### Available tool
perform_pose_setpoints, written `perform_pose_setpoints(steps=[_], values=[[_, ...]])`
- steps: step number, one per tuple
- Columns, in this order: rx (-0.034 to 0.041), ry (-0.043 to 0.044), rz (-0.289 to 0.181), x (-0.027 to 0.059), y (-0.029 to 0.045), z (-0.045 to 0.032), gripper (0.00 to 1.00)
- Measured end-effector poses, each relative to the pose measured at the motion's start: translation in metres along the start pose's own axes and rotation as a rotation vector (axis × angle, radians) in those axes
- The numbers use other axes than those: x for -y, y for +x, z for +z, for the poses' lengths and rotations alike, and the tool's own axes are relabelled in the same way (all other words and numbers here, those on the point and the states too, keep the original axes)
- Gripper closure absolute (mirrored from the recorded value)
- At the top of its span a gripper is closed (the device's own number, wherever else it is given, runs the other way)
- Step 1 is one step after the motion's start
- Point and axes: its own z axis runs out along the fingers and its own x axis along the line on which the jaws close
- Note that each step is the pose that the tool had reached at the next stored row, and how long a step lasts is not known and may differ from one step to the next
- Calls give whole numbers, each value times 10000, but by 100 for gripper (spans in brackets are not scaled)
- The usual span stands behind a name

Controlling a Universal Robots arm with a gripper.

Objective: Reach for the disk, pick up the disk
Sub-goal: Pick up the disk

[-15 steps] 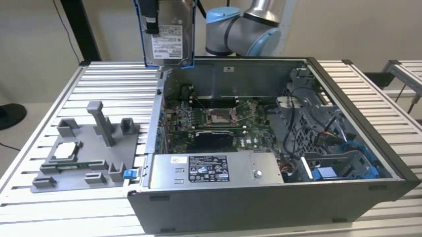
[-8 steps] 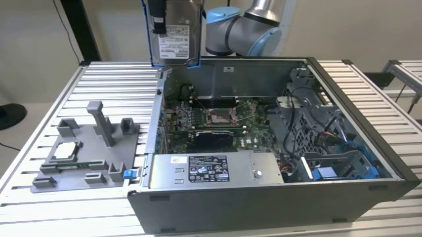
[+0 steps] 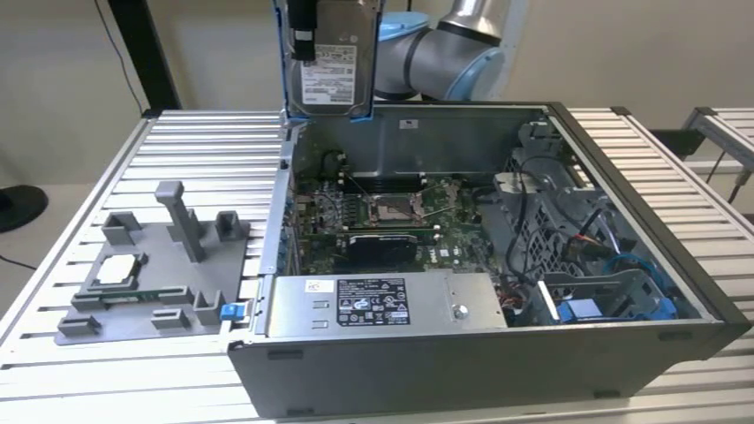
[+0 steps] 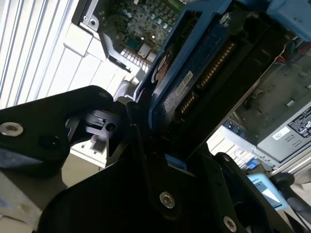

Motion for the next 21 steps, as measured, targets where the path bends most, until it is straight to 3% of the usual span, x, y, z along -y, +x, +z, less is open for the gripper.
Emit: perform_pose_setpoints(steps=[21], values=[[79,-157,-21,606,10,-29,100]])
